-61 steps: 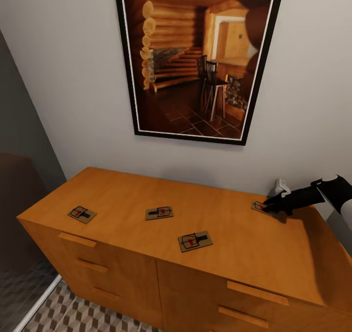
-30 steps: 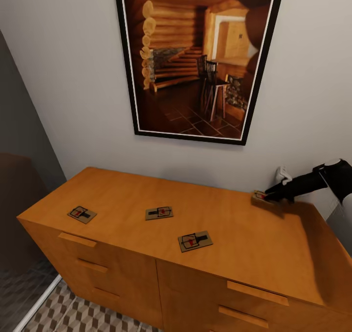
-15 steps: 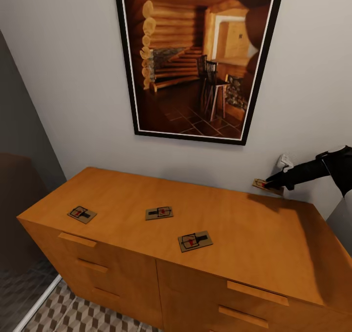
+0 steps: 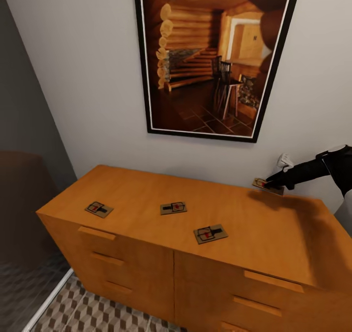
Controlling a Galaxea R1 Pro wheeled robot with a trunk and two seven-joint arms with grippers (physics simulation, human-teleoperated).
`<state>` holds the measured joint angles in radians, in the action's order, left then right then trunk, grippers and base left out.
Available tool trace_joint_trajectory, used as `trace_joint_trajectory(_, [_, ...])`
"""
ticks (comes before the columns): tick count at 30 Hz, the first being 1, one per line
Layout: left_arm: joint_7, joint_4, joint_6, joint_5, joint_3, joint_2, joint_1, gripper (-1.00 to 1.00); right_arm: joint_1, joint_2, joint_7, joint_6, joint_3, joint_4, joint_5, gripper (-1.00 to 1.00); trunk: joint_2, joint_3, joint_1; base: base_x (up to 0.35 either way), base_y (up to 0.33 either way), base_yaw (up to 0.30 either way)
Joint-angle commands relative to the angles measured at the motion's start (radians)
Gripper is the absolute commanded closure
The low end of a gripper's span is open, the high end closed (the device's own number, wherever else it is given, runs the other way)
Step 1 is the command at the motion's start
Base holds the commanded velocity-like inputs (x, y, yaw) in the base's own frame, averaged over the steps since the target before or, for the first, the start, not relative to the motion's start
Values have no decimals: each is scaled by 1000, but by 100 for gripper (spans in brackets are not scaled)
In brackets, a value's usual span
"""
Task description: Take the four mousetraps from the cabinet in the bathroom and place them on the bathroom floor. Make sure all four end up on the same floor surface, and ensure that at least two of them are either under or directly next to the same bathroom sink.
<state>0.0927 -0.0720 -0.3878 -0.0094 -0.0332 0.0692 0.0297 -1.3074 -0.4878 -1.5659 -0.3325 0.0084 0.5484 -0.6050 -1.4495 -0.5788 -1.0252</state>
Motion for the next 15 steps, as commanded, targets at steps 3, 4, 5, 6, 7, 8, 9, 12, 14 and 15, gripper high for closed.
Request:
trace_joint_trajectory(3, [4,-2,-5,-1,-4,0,-1,-100,-1,0,-5,-11,1,0,-4,100,-1,-1,0,-133,260,0])
trace_joint_trajectory(4, [4,-2,-5,-1,-4,0,-1,-100,-1,0,-5,-11,1,0,-4,100,-1,-1,0,-145,262,0])
trace_joint_trajectory(5, [4,-2,-5,-1,-4,0,-1,-100,-1,0,-5,-11,1,0,-4,100,-1,-1,0,-150,262,0])
trace_joint_trajectory(6, [4,-2,-5,-1,-4,0,-1,-100,-1,0,-5,-11,2,-1,-4,100,-1,-1,0,-160,261,0])
trace_joint_trajectory(7, [4,-2,-5,-1,-4,0,-1,-100,-1,0,-5,-11,2,-1,-4,100,-1,-1,0,-163,261,0])
trace_joint_trajectory(8, [3,-2,-5,-1,-4,0,-1,-100,-1,0,-5,-11,2,-1,-4,100,-1,-1,0,-169,260,0])
trace_joint_trajectory(9, [3,-2,-5,-1,-4,0,-1,-100,-1,0,-5,-11,2,-2,-4,100,-1,-1,0,-174,257,0])
trace_joint_trajectory(12, [3,-2,-5,-1,-6,0,-1,-100,-1,0,-5,-11,2,-5,-4,100,-1,-1,0,-207,233,0])
trace_joint_trajectory(14, [3,-2,-5,-1,-7,0,-1,-100,-1,0,-5,-11,2,-8,-4,100,-1,-1,0,-230,215,0])
trace_joint_trajectory(15, [3,-2,-5,-1,-7,0,-1,-100,-1,0,-5,-10,2,-8,-4,100,-1,-1,0,-237,210,0])
